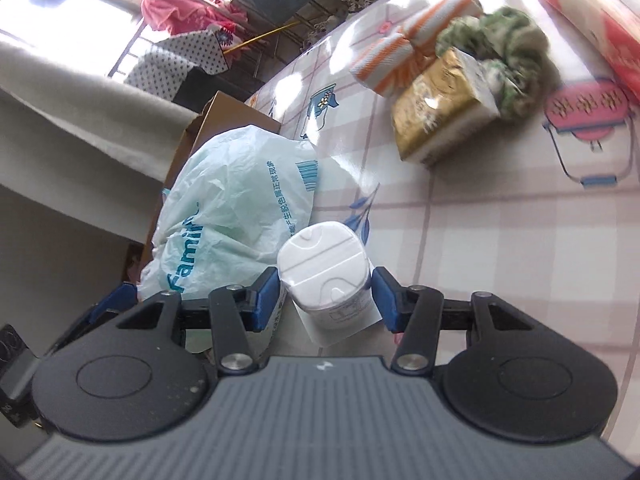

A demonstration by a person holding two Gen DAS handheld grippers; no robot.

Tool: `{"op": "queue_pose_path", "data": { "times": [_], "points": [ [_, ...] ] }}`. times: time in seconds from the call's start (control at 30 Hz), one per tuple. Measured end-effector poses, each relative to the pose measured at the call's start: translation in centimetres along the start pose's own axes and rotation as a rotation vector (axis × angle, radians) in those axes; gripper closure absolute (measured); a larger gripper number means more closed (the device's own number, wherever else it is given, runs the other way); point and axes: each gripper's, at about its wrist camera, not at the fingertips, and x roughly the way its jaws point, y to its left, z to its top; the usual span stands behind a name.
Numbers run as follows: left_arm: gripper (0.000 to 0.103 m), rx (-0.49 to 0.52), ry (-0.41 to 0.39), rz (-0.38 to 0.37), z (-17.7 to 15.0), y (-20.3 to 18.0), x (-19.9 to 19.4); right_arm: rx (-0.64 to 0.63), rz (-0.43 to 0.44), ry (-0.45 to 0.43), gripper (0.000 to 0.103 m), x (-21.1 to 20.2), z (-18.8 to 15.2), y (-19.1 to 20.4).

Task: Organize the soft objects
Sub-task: 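Grasp yogurt cup with right gripper and tip it toward the left gripper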

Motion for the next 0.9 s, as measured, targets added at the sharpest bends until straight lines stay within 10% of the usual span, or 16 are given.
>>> {"op": "queue_pose_path", "data": {
  "times": [0.47,0.9],
  "points": [
    [0.036,0.15,0.148,-0.222,-2.6,-7.7,2.7,0.157,0.019,-0.144,0.052,-5.8,-3.8,-5.7],
    [0.043,0.208,0.272,-0.194,-3.6,-11.7,10.8,0.082,-0.003,-0.275,0.051,-8.2,-1.5,-6.8]
  ]
}}
